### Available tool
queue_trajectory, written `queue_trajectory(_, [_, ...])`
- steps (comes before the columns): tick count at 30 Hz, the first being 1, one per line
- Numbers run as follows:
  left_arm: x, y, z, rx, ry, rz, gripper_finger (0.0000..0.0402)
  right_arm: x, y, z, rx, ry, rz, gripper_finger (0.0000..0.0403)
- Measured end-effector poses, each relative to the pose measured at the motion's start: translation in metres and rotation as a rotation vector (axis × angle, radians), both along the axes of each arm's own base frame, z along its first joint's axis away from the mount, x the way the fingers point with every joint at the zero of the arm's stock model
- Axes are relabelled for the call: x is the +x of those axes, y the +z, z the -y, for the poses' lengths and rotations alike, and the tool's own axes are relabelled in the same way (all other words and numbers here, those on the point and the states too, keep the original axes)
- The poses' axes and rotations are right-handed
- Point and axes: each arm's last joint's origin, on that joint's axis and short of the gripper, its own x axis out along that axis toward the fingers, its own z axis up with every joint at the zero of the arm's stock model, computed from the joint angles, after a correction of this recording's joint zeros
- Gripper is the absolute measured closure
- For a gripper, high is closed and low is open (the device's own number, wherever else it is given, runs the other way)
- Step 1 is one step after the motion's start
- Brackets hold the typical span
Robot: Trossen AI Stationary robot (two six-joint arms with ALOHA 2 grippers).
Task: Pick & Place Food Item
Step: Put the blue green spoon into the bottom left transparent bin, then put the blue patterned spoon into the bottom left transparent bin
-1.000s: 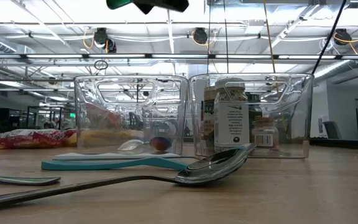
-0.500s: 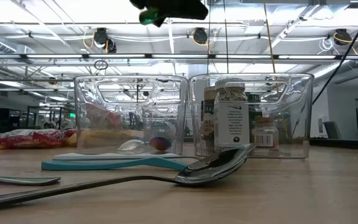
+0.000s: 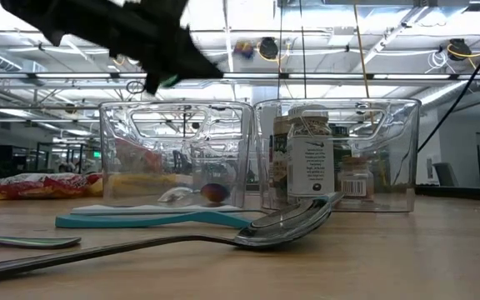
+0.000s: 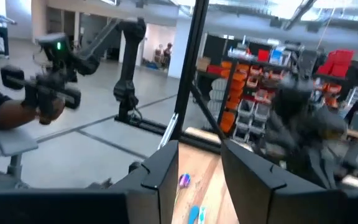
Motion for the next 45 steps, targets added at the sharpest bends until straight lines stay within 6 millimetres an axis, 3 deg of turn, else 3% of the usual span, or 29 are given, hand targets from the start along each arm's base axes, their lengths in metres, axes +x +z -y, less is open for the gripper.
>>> queue_trajectory(7, [-0.003, -0.021, -0.015, -0.298, 0.148, -0.066, 0.0399, -0.001, 0.002, -0.001, 0.007, 0.005, 0.019, 0.029])
queue_trajectory(15, [-0.007, -0.031, -0.022, -0.465, 0.236, -0.108, 0.0398, -0.001, 0.0, -0.001, 0.0, 0.005, 0.006, 0.0293])
queue_trajectory(22, [-0.007, -0.031, -0.022, -0.471, 0.222, -0.113, 0.0376, 0.0, 0.0, -0.001, -0.004, 0.005, 0.001, 0.0293])
queue_trajectory(31, [-0.007, -0.031, -0.022, -0.446, 0.213, -0.125, 0.026, 0.0, 0.0, -0.001, -0.003, 0.004, 0.001, 0.0293])
queue_trajectory(37, [-0.005, -0.028, -0.021, -0.296, 0.13, -0.16, 0.0215, 0.0, 0.0, -0.001, -0.003, 0.004, 0.001, 0.0292])
queue_trajectory(45, [-0.005, 0.012, -0.012, -0.289, -0.133, 0.05, 0.0206, 0.0, -0.001, -0.001, -0.009, 0.004, -0.007, 0.0293])
